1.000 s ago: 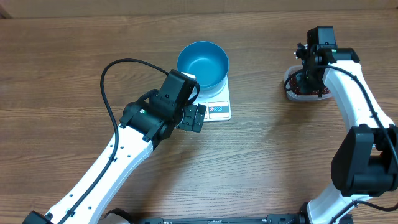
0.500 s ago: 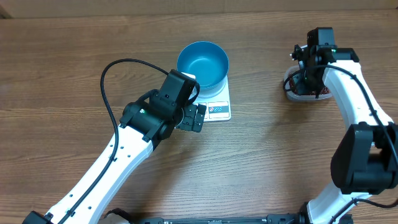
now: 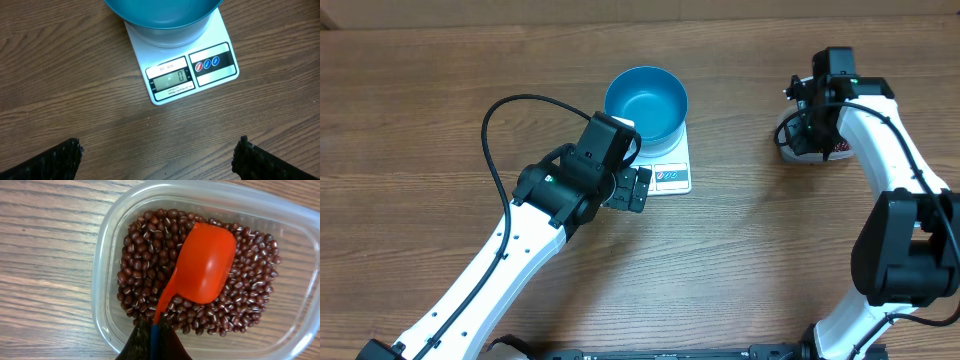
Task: Scoop item into bowl and weigh 150g on scale
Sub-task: 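Lower the scoop into the red beans and drag it through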
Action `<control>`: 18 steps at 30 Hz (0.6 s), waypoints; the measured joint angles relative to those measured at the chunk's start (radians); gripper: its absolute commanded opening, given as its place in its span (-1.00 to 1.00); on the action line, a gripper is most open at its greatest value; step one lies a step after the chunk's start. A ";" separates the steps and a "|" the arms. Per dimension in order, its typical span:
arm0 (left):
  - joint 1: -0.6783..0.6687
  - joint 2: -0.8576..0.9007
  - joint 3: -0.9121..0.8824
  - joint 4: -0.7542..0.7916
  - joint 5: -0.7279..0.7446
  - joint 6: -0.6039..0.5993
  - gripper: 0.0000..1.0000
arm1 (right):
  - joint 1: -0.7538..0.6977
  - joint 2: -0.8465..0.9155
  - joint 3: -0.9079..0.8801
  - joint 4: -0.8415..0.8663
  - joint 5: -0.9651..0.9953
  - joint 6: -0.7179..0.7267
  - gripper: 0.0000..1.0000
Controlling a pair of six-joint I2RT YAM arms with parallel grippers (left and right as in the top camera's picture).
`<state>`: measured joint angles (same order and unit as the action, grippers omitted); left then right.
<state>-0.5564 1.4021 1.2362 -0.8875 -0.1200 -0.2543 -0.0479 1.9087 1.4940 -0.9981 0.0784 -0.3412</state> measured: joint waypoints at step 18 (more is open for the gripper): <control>0.000 0.000 0.000 0.000 0.000 0.000 0.99 | -0.219 0.000 0.000 -0.031 -0.430 -0.007 -0.93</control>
<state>-0.5564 1.4021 1.2362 -0.8875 -0.1200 -0.2543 -0.2665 1.9091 1.4940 -1.0290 -0.3519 -0.3485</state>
